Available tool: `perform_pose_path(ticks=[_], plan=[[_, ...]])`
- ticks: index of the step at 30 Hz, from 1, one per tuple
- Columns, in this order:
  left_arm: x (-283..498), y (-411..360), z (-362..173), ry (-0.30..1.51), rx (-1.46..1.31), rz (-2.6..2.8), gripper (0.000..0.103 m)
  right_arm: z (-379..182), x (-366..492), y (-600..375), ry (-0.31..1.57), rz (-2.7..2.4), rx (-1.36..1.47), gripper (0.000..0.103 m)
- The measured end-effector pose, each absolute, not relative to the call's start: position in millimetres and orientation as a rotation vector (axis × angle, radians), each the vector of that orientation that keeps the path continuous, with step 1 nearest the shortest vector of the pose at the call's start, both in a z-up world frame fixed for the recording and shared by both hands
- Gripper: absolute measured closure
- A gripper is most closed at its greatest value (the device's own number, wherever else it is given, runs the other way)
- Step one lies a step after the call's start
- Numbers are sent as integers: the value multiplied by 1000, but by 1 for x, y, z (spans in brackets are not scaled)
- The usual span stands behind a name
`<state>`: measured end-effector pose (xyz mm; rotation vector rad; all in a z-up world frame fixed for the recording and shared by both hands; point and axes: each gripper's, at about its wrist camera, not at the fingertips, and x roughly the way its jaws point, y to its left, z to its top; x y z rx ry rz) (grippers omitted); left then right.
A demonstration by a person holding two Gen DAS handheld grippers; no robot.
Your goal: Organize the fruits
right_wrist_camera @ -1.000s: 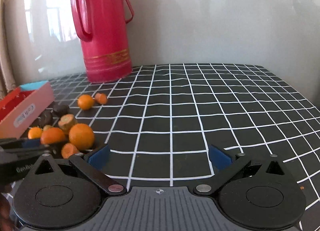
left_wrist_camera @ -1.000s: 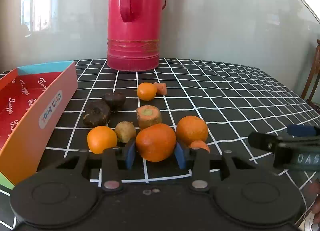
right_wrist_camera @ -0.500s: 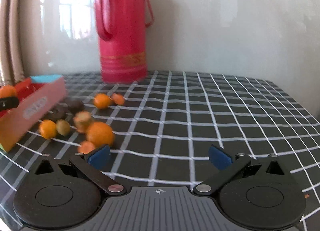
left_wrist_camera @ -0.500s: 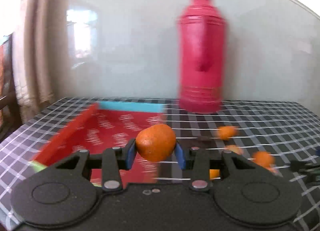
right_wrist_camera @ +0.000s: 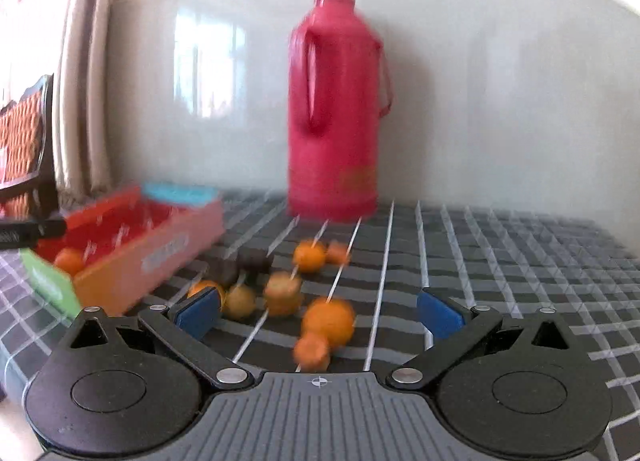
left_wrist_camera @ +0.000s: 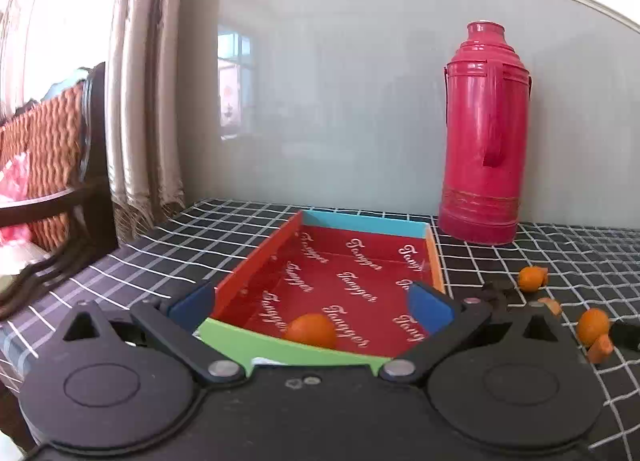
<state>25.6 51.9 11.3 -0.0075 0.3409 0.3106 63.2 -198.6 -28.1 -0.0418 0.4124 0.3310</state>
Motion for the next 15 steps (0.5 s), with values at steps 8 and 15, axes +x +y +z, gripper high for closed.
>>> perform_pose_path(ticks=[8,15], plan=[[13,55,11,398,22,411,6,-37,71,-197,479,309,-48,0],[12,71,9,403,-123,327,6,-42,73,-194,505,318,-75,32]])
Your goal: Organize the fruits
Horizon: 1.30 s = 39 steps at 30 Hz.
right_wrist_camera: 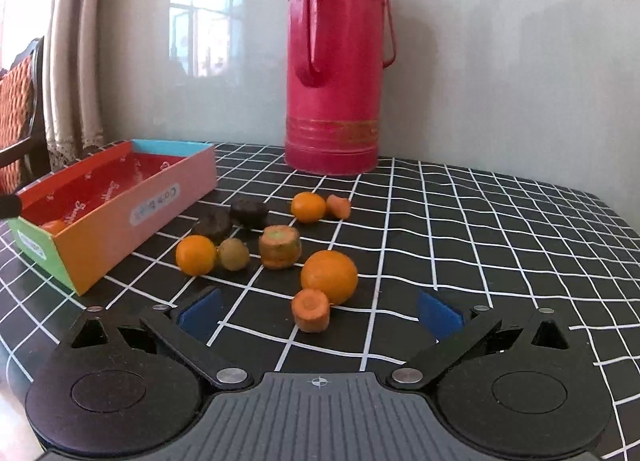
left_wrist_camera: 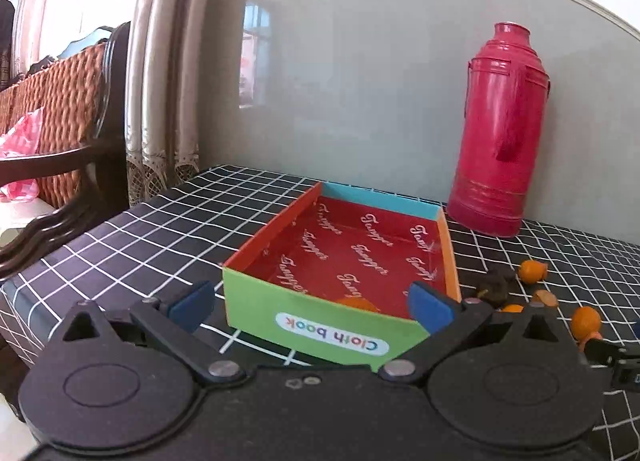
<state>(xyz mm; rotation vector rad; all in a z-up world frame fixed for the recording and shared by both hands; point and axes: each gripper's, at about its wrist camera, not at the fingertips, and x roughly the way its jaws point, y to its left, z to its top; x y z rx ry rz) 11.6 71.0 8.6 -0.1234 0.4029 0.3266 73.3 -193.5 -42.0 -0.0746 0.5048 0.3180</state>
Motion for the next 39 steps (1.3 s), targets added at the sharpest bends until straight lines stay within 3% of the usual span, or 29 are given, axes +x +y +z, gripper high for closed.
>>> perform_pose_path(ticks=[1,8,9,10,11,35,36,37,38,39], plan=[[12,73,9,403,-137,325,6,-44,75,-192,521,309,-83,52],[16,73,4,431,-122,306,6,-51,85,-190,572,325,-55,55],[17,72,3,435,-119,301,6,-52,85,-189,581,323,-60,59],[17,73,3,435,-119,297,6,-53,87,-188,595,322,-67,76],[16,73,4,431,-121,295,6,-54,88,-186,598,318,-71,81],[-20,143,1,441,-131,450,6,-14,57,-54,294,652,33,81],[-21,144,1,442,-132,454,6,-15,58,-49,299,648,23,80],[-22,146,1,441,-138,456,6,-16,60,-46,308,628,13,62],[-23,148,2,438,-147,454,6,-18,60,-47,299,623,24,24],[-24,149,2,436,-157,452,6,-18,58,-53,269,620,51,6]])
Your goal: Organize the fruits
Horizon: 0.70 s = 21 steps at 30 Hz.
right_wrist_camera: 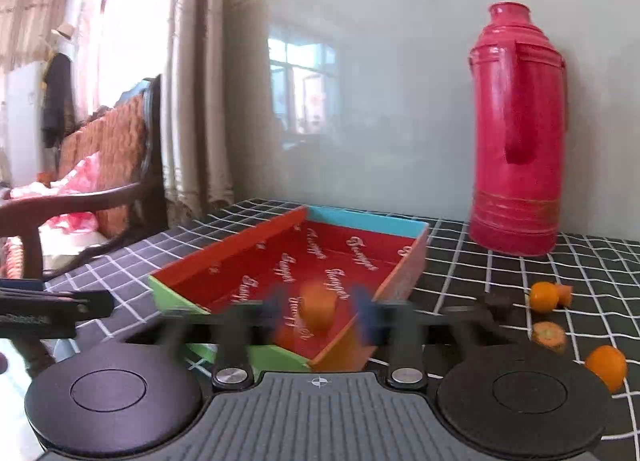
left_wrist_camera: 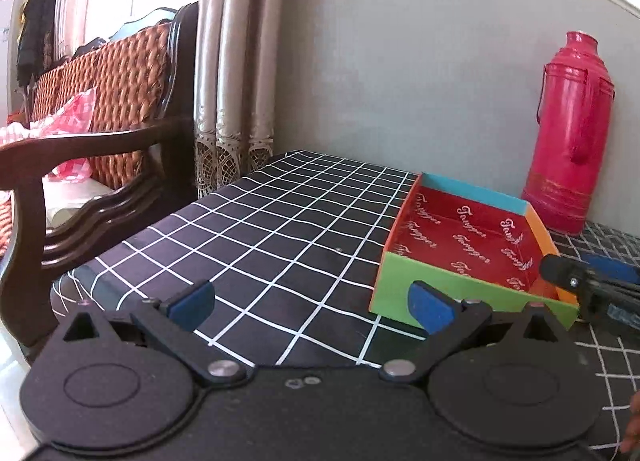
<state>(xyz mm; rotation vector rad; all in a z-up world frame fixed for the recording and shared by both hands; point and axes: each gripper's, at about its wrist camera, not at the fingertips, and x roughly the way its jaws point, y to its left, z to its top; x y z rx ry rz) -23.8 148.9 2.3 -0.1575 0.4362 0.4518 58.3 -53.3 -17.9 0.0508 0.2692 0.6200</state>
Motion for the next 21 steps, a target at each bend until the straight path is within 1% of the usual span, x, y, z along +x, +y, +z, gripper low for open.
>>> perform_pose_path(ticks=[1,8,21], plan=[[-24,149,2,435,-163,447,6,-15,55,-61,226,616,75,0],[-17,126,6,415,-156,363,6,-7,52,-97,164,508,75,0],[5,70,7,416,-125,229,6,-16,58,-152,368,469,-5,0]])
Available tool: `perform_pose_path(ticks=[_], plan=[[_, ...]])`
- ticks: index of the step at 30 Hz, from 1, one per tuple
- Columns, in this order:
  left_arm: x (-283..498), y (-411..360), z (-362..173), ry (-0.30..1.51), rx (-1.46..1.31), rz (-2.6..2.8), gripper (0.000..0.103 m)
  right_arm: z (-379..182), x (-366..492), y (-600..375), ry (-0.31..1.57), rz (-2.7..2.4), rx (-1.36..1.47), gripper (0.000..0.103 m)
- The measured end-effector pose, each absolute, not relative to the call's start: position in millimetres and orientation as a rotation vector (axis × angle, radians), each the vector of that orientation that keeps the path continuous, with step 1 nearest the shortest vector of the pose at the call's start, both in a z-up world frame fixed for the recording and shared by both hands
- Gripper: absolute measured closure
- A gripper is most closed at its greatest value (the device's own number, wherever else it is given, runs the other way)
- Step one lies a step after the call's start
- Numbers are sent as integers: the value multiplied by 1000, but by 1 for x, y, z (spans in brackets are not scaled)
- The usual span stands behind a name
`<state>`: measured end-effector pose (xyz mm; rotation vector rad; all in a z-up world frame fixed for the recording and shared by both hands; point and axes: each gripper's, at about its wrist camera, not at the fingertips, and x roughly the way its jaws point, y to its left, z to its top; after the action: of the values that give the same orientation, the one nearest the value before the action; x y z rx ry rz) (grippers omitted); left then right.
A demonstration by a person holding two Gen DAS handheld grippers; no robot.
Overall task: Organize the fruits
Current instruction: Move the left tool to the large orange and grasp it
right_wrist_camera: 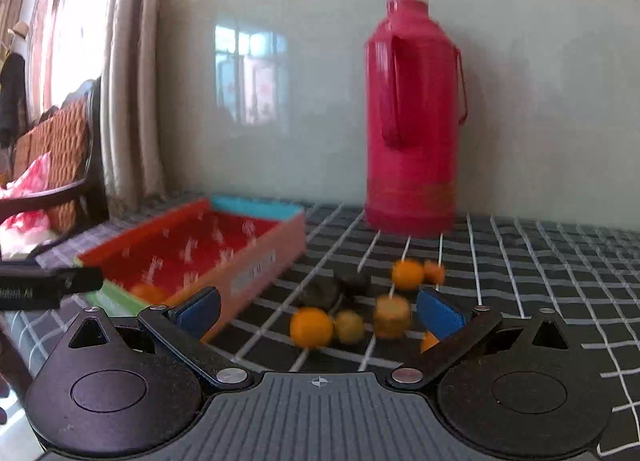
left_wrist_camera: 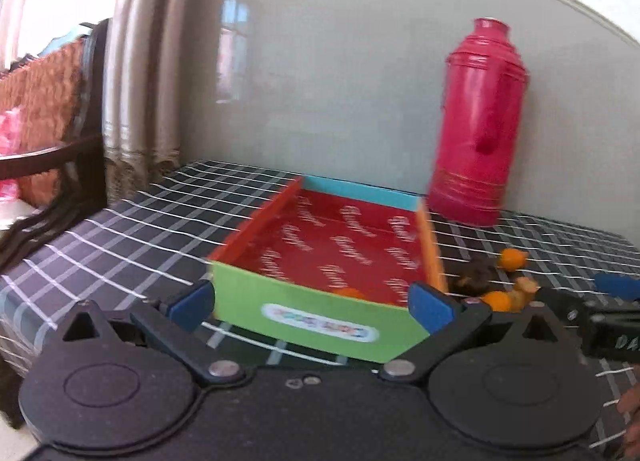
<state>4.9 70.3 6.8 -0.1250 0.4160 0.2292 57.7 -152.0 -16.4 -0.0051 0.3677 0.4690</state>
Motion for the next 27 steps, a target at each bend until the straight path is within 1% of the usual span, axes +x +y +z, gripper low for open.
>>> perform_pose_path(ticks=[9,13,19,23,27], plan=[[19,28,3,424,-73,179,6,-17,51,-194,325,341,-45,0],[25,4,1,416,-60,125,9,-17,54,-216,331,273,-31,0],[42,-36,-7,435,-36,51,10,-18,58,-252,359,169,15,0],[53,-59,-14,456,-20,6,16,-21,62,-276,367,101,31,0],[64,-80,-19,464,-1,-25,18,-24,66,-297,380,64,47,0]])
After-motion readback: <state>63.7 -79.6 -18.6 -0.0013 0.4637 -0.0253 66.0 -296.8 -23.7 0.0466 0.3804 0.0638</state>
